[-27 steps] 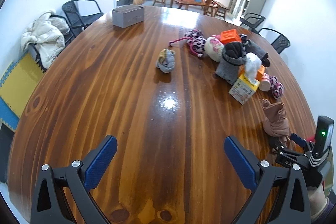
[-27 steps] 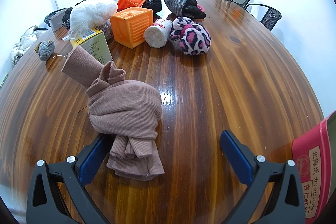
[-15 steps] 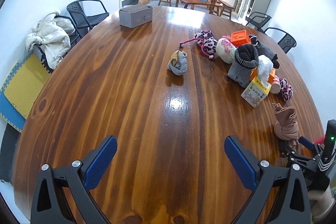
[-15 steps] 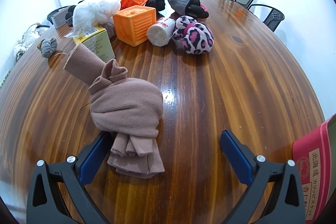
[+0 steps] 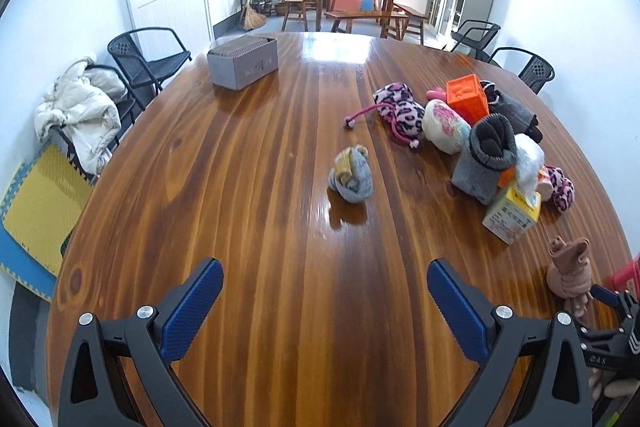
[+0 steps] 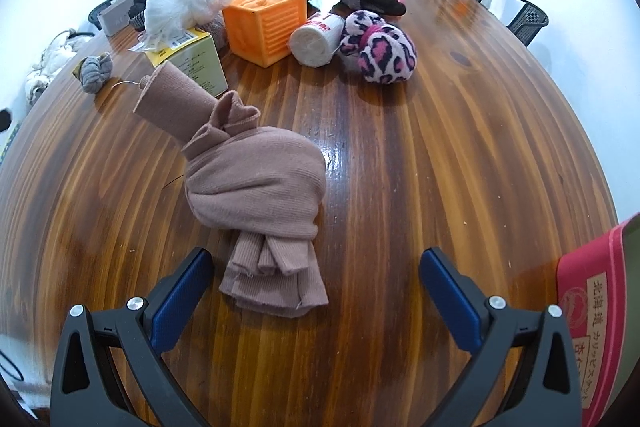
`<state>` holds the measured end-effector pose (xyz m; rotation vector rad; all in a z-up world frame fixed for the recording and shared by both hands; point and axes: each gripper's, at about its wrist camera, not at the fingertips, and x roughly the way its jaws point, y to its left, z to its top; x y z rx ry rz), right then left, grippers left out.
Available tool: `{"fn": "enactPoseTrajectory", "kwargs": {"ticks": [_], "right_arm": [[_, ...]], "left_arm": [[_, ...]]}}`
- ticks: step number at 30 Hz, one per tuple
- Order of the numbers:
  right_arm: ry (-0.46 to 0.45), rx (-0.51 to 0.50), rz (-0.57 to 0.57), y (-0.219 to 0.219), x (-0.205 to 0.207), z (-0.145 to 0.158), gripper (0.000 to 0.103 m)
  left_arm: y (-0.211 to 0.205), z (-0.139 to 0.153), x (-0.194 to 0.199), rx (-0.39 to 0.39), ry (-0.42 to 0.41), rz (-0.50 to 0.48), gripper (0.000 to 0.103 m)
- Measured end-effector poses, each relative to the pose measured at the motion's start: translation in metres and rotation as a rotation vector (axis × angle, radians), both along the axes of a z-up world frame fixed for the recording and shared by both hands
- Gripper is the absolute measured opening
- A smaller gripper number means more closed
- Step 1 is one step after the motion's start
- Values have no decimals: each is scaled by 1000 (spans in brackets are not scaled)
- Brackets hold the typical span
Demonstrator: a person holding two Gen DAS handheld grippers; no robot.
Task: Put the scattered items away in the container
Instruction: 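Grasp the pink knit sock bundle with the right gripper while the left grasps the grey striped sock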
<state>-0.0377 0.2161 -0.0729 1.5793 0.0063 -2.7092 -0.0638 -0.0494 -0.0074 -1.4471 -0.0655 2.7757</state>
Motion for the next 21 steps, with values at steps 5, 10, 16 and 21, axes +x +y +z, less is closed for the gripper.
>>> {"fn": "enactPoseTrajectory", "kwargs": {"ticks": [5, 10, 16, 21], "right_arm": [[-12, 4, -55, -2, 5, 2, 103], [-31, 22, -105, -7, 7, 8, 93], [-1, -2, -116, -11, 15, 27, 93], [22, -40, -153, -8, 23, 44, 93]], "left_arm": [[5, -8, -37, -8, 18, -32, 103], [15, -22, -70, 4, 14, -54, 103], [16, -38, -104, 9, -32, -20, 103], [19, -50, -121, 53, -73, -28, 91]]}}
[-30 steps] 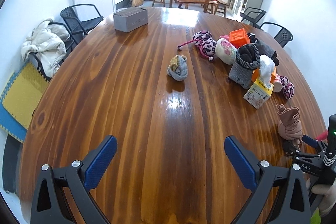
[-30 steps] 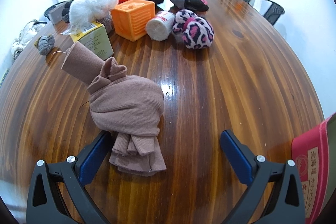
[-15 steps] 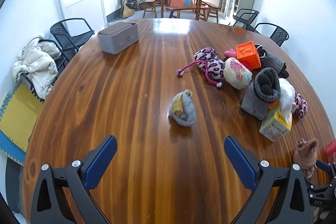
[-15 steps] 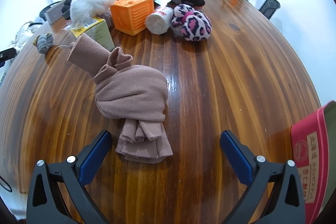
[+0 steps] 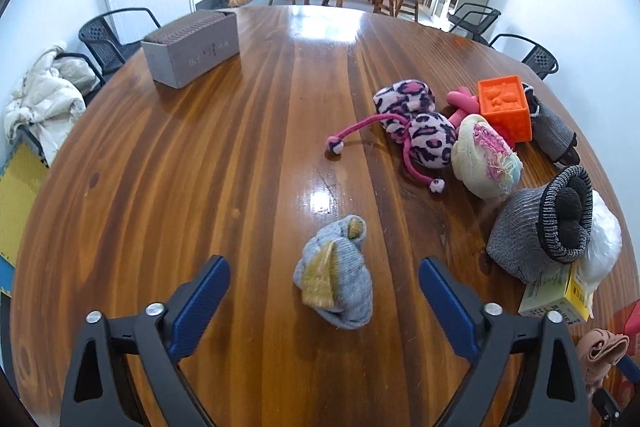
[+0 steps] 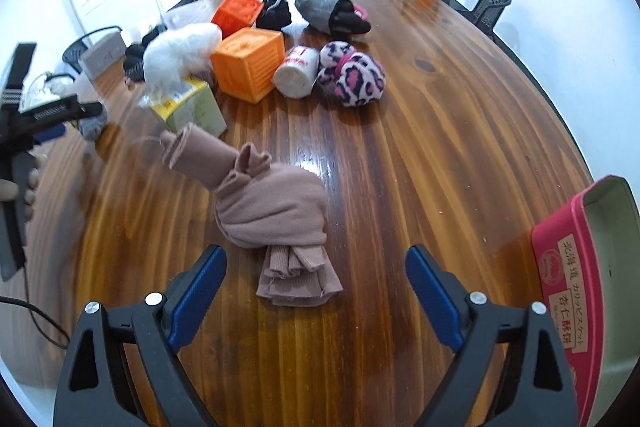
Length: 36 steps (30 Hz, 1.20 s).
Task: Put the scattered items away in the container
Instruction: 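Grasp the pink knit sock bundle with the right gripper while the left grasps the grey striped sock, then carry both socks to the red-rimmed box and open both grippers over it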
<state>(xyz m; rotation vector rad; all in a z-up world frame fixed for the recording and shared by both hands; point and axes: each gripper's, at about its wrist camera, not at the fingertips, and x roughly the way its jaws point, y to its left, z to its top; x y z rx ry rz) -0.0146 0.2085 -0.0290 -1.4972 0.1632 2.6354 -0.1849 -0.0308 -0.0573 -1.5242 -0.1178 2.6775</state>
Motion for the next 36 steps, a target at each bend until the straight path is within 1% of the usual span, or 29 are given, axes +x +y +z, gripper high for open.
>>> {"fn": "enactPoseTrajectory", "kwargs": {"ticks": [1, 2, 3, 4, 5, 6, 7, 10, 15, 20, 23, 24, 25, 26, 27, 28, 29, 31, 36], "right_arm": [[1, -5, -6, 0, 3, 4, 93], [1, -12, -10, 2, 4, 5, 93], [-1, -16, -13, 2, 3, 6, 93], [-3, -19, -17, 7, -7, 3, 93], [-4, -18, -18, 6, -4, 5, 93], [-5, -19, -18, 6, -6, 4, 93], [-8, -21, -18, 6, -8, 4, 93], [-11, -31, -17, 8, -10, 3, 91], [-11, -53, 9, 9, -22, 0, 89], [-22, -52, 110, -4, -40, -6, 89], [-36, -41, 150, -11, -49, -13, 89], [-47, -35, 163, -13, -53, -18, 87], [-56, -25, 169, -15, -56, -21, 82], [-78, -24, 181, -16, -59, -27, 71], [-66, -4, 183, -17, -59, -27, 68], [-67, 10, 183, -17, -59, -26, 67], [-79, -4, 185, -16, -58, -26, 66], [-70, -29, 179, -13, -53, -22, 65], [1, -66, 149, 9, -27, 11, 65]], "left_arm": [[2, -3, -2, 1, -11, -6, 82], [3, -7, -5, 5, -32, -14, 71], [3, -11, -7, 9, -51, -15, 64], [5, -12, -8, 0, -49, -14, 61], [6, -13, -7, -5, -41, -20, 53], [7, -12, -7, 1, -43, -27, 48], [8, -11, -7, 2, -43, -32, 38], [8, -7, -3, 0, -55, -38, 38], [9, 8, 7, 1, -22, -49, 38], [18, 33, 29, -7, 16, -55, 38], [22, 44, 40, -8, 33, -66, 38], [25, 47, 44, -11, 36, -70, 38], [28, 51, 50, -13, 38, -73, 38], [32, 53, 53, -15, 41, -75, 38], [35, 56, 56, -16, 43, -79, 38], [37, 58, 60, -18, 46, -84, 38], [42, 62, 66, -22, 50, -91, 38], [52, 69, 76, -26, 60, -109, 38], [85, 86, 93, -20, 82, -148, 38]]}}
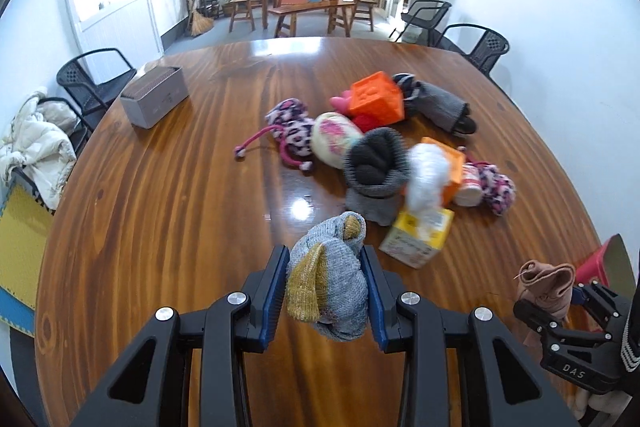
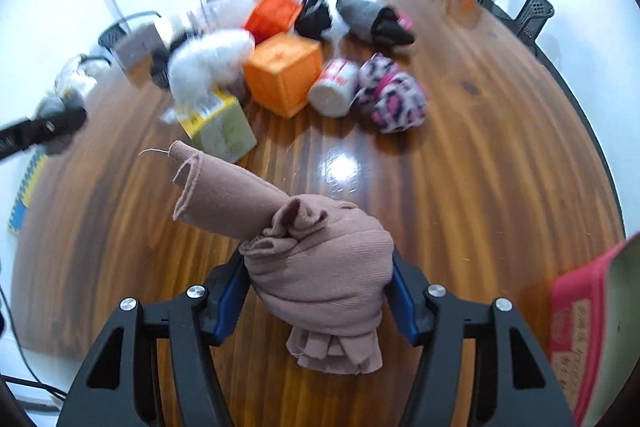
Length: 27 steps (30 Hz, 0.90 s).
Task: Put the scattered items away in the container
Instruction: 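Carry both socks to the red-rimmed box and open both grippers over it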
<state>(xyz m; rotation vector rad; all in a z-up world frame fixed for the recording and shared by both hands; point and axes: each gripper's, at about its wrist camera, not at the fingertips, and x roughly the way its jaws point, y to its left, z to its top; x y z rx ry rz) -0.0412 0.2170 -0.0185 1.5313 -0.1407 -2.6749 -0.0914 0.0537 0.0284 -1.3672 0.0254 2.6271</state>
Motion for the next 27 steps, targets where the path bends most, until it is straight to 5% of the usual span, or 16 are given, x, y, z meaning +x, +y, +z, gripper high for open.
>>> {"fn": "enactPoseTrajectory", "kwargs": {"ticks": [13, 27], "right_arm": [[113, -3, -253, 127, 128, 73, 66], [107, 38, -457, 234, 220, 79, 66]], "left_arm": [[151, 33, 50, 61, 24, -257, 38], [329, 45, 106, 126, 32, -566, 38]]}}
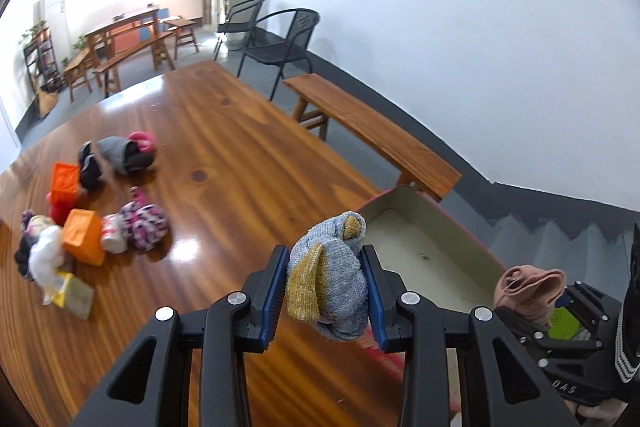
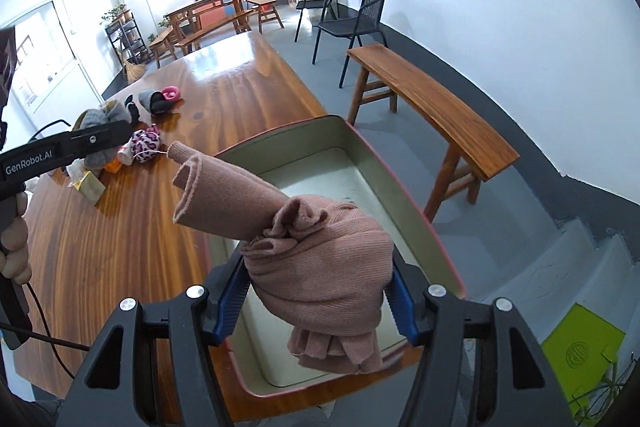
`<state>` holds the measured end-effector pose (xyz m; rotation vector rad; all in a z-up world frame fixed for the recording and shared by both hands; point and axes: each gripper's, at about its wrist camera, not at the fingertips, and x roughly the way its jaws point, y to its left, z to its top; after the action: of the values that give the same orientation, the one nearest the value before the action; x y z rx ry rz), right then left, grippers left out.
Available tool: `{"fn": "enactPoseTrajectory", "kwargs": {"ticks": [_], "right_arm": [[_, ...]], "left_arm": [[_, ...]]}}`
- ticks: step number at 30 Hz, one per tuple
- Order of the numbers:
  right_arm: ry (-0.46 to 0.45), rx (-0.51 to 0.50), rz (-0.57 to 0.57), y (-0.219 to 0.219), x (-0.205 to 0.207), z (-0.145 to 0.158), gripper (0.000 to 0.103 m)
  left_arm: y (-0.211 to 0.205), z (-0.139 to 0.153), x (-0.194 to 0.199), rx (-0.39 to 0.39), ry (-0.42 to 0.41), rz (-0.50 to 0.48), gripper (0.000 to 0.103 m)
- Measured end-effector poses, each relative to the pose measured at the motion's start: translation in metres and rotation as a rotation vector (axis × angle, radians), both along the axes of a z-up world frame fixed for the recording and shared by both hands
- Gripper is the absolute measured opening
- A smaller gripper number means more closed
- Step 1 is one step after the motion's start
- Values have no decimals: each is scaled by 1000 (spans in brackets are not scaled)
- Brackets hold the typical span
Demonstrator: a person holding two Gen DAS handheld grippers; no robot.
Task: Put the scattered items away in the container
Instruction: 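Carry both socks to the red-rimmed box and open both grippers over it, then move both grippers back over the table toward the remaining items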
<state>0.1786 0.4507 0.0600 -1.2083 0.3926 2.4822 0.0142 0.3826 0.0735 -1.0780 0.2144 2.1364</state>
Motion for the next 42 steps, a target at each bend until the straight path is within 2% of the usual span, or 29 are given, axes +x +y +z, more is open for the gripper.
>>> {"fn": "enactPoseTrajectory", "kwargs": {"ticks": [5, 6, 8, 9, 12, 18, 21, 23, 27, 29, 42], "right_arm": [[12, -3, 16, 18, 6, 0, 66], [13, -7, 22, 20, 6, 0, 69], [15, -25, 25, 26, 5, -1, 70], [19, -44, 26, 29, 6, -1, 70], [39, -72, 30, 40, 12, 1, 76], [84, -67, 38, 48, 14, 10, 77], [92, -85, 50, 45, 10, 12, 77], [92, -95, 63, 41, 5, 11, 77], [98, -104, 105, 29, -5, 12, 77], [98, -109, 130, 22, -14, 14, 77], [85, -150, 284, -50, -79, 17, 77]], "left_arm": [[36, -2, 13, 11, -1, -33, 39], [40, -4, 14, 10, -9, -38, 43], [49, -9, 16, 13, -28, -44, 68], [50, -9, 18, 15, -24, -38, 72], [52, -9, 24, 25, -15, -25, 74], [44, -12, 24, 11, -17, 31, 74], [34, -13, 20, -4, -16, 70, 75], [25, -12, 19, -9, -14, 105, 91], [2, -7, 12, -7, -7, 178, 94], [-14, -3, 8, -19, 4, 216, 102], [-125, -6, -26, -37, -37, 431, 102]]}}
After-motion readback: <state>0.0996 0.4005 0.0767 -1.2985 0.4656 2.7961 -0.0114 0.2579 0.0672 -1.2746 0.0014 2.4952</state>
